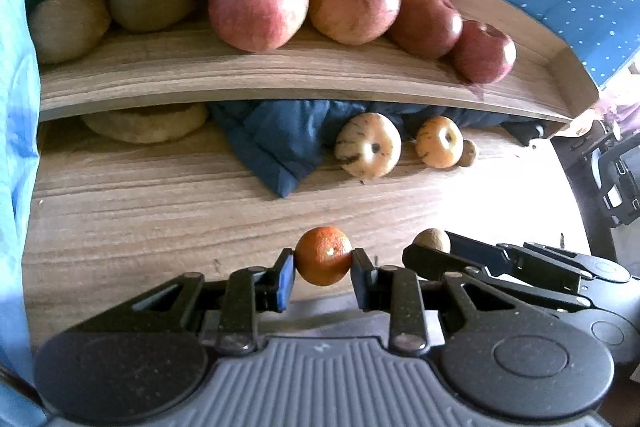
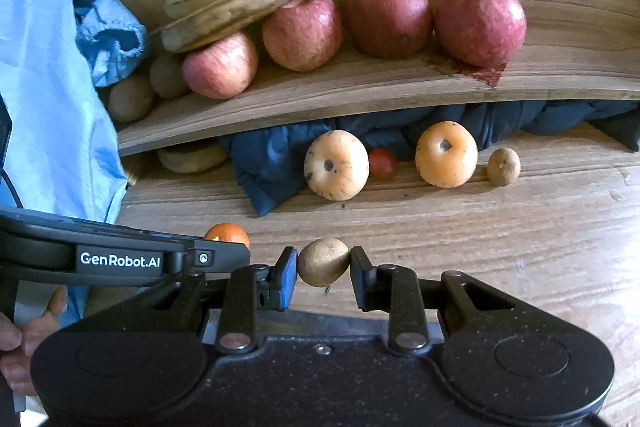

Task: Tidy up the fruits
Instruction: 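Carry the orange and brown fruit over the tray and lower them beside the pear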

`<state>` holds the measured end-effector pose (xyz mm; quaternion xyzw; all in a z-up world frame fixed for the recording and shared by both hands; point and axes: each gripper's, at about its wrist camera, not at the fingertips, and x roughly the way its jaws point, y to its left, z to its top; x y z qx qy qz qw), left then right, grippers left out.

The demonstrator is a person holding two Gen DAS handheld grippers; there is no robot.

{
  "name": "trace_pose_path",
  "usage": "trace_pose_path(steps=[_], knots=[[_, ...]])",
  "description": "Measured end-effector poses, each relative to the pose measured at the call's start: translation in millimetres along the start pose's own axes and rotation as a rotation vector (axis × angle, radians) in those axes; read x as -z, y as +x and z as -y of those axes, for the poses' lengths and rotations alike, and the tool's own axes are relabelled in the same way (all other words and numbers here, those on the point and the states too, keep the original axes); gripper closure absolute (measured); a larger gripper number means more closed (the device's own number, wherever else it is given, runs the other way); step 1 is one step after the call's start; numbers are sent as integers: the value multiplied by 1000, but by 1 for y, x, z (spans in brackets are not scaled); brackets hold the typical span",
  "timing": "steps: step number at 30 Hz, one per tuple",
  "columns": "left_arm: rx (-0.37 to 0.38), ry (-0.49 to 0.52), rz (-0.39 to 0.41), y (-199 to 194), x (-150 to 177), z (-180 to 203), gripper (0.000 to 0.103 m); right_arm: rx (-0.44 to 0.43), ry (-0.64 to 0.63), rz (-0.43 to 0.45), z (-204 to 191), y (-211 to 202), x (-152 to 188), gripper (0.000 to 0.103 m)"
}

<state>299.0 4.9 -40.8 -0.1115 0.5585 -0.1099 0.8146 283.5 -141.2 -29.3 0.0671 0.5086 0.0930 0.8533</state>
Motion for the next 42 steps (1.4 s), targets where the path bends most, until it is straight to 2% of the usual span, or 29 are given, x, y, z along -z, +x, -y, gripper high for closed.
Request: trace_pose_path(steps=[25,42], knots=[[45,67,33,-40,60,59,70,20,13,52,17,-86,70,73],[85,102,-3,-42,107,97,70,37,15,29,37,-122,122,73]])
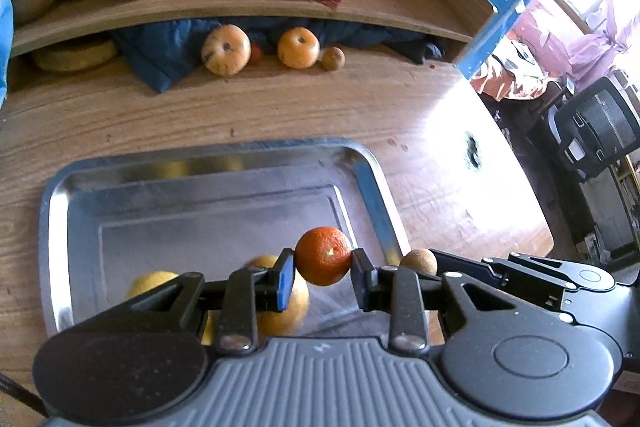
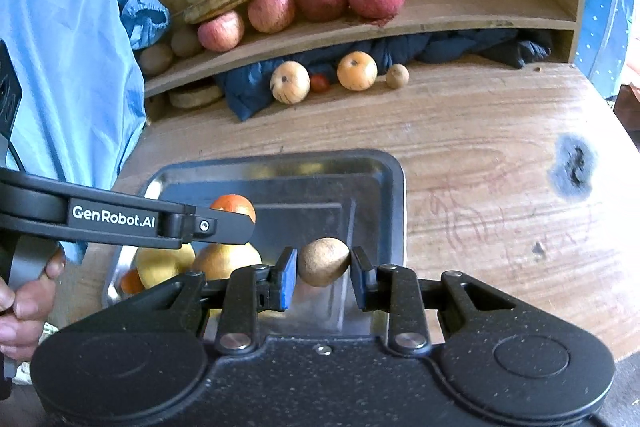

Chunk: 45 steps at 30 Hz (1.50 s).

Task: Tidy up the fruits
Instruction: 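Carry the orange and brown fruit over the tray and lower them beside the pear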

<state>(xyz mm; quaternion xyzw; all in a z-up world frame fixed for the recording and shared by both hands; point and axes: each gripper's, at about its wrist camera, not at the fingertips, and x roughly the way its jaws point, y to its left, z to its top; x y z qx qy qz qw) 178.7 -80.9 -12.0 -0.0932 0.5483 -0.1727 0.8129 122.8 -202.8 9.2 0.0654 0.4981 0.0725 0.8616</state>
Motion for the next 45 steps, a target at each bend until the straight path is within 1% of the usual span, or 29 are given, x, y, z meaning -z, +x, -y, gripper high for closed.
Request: trace_pose_path(steps=[8,14,19,33,45], knots=[[14,-9,-47,5,15,7,70,-2,-4,-24,8,-5,16,73],[8,-19,-62,7,26,7,70,-4,-5,-39,9,-1,24,73],[9,-46,-79,12,35,3,70,-9,-15,-62,8,3,31,73],[-5,-134,-92,21,51,-10,70,-11,-63,-117,1,15,43,73],[-28,-151,-94,20,57,-16,70,-13,-91,-124,-7,20,46,73]])
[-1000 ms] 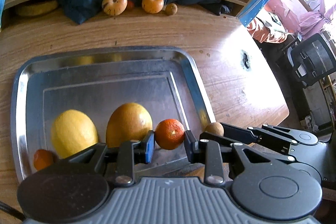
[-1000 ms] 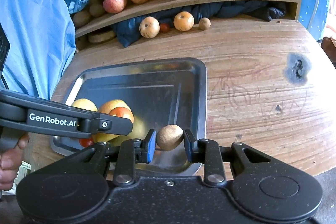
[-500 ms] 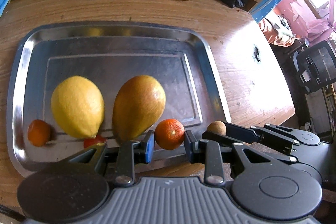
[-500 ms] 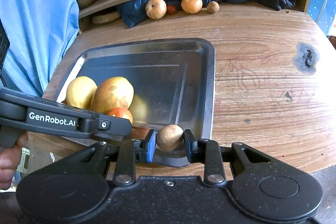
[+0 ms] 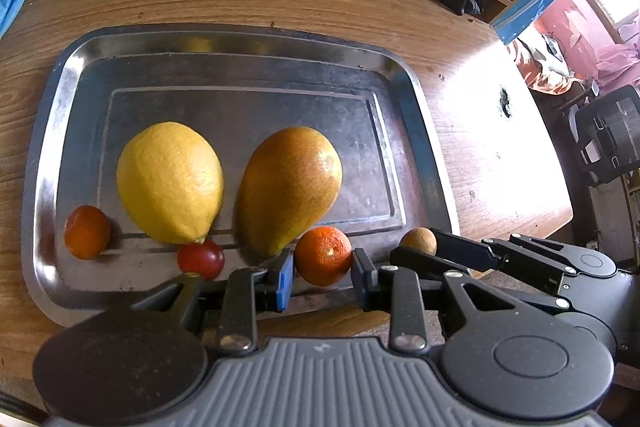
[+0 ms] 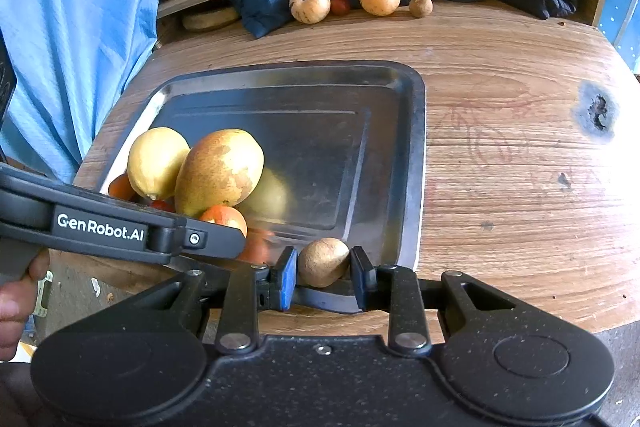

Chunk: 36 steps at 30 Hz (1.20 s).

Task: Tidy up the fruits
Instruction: 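Carry the orange and brown fruit over the tray and lower them beside the pear, then open both tools to release the fruits and lift them off the tray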

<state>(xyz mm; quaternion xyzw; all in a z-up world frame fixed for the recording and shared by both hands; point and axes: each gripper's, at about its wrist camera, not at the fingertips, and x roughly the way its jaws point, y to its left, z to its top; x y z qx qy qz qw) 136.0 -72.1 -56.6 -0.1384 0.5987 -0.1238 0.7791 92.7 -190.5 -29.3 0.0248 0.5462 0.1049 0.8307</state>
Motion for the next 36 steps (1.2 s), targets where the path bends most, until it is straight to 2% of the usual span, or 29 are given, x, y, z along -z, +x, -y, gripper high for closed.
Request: trace_pose_path(steps=[11,20,21,25,33,35,36], knots=[[-16,-2,-3,-3,2,-2,69,-10,-3,-1,-2,3,-1,72],[-33,22,-10,-14,2,-1,53,-18,-4,8,-3,-2,-1,69],[-35,25,-10,-17,3,-2,49,-18,-4,13,-4,-4,-2,68],[-45,46,-15,-27,5,-5,34,-19,-10,34,-5,-15,-4,58],[-91,42,-17,-47,12,-22,16,-33,-27,31,-10,-32,-2,38],[-113,35,-27,-50,12,-27,11,-29,-27,29,-11,-35,-1,24],[-131,30,-34,-51,13,-30,8,-18,-30,23,-12,-35,-1,20]])
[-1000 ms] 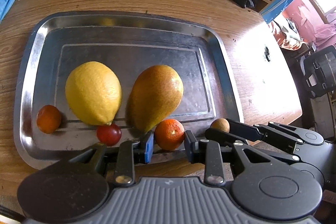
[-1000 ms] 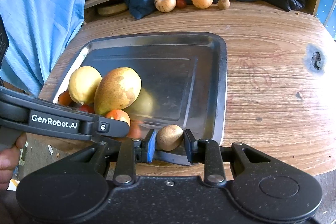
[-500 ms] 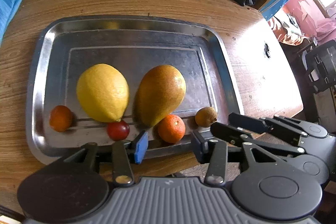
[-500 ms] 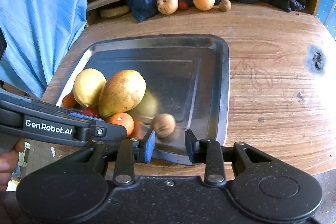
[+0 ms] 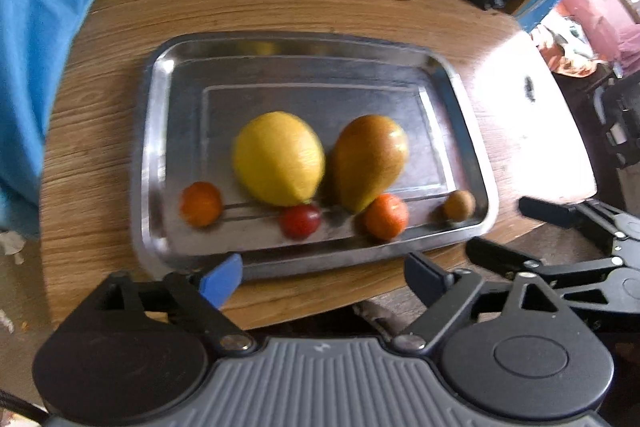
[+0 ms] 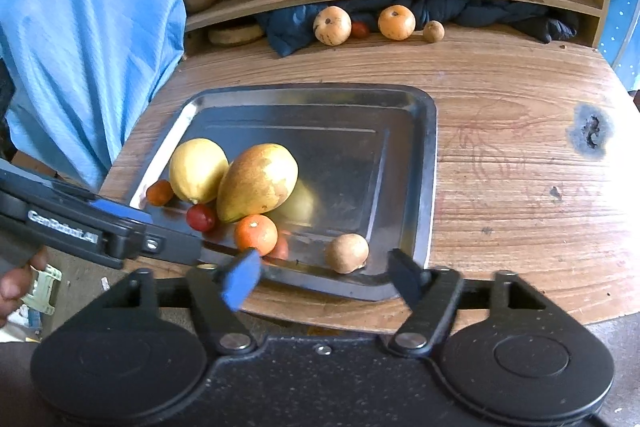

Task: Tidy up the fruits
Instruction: 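Open both tools to release the fruits and lift them off the tray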

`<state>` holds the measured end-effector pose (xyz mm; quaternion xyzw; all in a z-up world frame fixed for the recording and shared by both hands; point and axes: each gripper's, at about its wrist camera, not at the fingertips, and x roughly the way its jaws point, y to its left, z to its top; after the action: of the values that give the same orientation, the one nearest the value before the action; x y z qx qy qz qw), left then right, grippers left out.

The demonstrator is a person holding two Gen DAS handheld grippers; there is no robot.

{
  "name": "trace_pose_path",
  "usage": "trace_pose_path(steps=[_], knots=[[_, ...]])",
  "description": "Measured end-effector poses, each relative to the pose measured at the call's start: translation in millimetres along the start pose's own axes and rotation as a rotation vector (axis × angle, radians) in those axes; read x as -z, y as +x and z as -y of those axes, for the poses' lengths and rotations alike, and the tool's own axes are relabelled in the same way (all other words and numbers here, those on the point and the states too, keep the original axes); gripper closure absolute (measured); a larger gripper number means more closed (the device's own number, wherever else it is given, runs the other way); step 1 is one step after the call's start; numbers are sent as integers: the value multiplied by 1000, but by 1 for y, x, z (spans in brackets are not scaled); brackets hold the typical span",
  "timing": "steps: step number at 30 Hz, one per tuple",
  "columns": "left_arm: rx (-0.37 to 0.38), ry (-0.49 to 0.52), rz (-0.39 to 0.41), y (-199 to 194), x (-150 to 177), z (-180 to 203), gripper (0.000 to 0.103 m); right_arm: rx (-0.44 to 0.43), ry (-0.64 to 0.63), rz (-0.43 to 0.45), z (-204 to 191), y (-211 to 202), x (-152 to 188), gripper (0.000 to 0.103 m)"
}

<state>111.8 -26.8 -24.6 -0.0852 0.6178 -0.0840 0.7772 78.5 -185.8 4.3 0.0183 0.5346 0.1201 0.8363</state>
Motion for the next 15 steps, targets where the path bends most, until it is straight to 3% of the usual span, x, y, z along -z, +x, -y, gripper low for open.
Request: trace_pose_path(steps=[7,15], knots=[[-120,-4,-46,-4,3,-15,1,68,-6,-37,1,9,-4,1],[-227,-86,-12,-16,-9,-36,1,110,22,-26,5,17,-15,1]])
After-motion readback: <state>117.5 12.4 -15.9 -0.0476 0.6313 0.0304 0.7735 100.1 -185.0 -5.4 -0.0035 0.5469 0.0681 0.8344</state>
